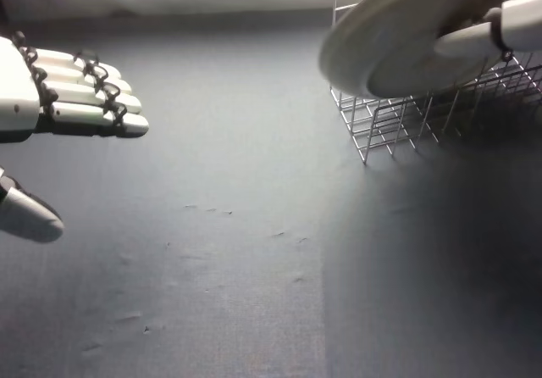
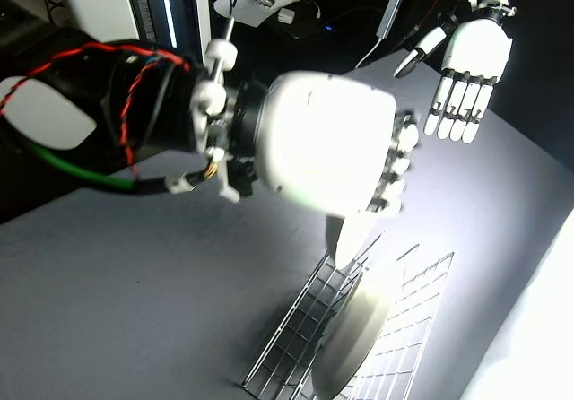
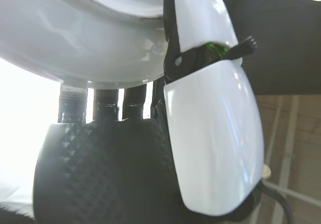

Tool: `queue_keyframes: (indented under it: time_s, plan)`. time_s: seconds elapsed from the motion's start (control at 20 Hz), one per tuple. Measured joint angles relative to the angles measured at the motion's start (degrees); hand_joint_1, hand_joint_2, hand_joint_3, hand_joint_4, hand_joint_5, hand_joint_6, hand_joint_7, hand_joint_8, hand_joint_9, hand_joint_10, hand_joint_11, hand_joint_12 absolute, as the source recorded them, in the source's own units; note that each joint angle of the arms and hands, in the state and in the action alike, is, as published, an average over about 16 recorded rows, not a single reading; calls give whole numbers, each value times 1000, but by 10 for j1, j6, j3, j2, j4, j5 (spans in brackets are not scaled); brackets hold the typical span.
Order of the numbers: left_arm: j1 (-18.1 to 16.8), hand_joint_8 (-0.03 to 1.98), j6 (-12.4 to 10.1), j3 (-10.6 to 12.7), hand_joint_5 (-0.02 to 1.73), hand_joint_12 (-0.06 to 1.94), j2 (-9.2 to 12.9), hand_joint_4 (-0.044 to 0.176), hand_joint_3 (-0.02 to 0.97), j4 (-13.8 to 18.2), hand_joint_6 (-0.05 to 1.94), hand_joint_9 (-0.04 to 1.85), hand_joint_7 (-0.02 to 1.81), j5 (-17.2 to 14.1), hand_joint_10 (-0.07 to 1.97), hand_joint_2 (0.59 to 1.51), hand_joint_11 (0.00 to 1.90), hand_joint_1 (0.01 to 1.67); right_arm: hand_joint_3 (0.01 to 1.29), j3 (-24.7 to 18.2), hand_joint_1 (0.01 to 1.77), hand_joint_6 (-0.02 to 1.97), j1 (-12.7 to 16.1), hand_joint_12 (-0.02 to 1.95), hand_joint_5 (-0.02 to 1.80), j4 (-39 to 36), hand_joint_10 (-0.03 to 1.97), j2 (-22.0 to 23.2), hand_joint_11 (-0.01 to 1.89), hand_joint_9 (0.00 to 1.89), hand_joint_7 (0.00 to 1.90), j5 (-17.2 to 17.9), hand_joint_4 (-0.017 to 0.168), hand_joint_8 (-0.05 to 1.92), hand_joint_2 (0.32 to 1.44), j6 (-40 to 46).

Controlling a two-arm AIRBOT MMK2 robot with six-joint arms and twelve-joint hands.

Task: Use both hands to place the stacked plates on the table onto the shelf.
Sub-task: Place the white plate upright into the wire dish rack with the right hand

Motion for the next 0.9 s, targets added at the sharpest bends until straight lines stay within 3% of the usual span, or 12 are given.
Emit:
queue_keyframes:
  time_s: [0.6, 0.9]
  plan:
    - [5, -2, -4, 6, 25, 7, -5, -1, 19, 1, 13, 22, 17, 1, -51, 1077, 14, 14, 12, 59, 1364, 1051, -78, 1373, 924, 1, 1143, -1, 854, 956, 1009, 45, -3, 831, 994, 2]
    - [5, -3, -5, 6, 24, 6, -7, -1, 20, 3, 13, 21, 16, 1, -51, 1076, 14, 14, 12, 97, 1326, 1129, -103, 1369, 886, -4, 957, -15, 777, 916, 968, 56, 0, 902, 1005, 0]
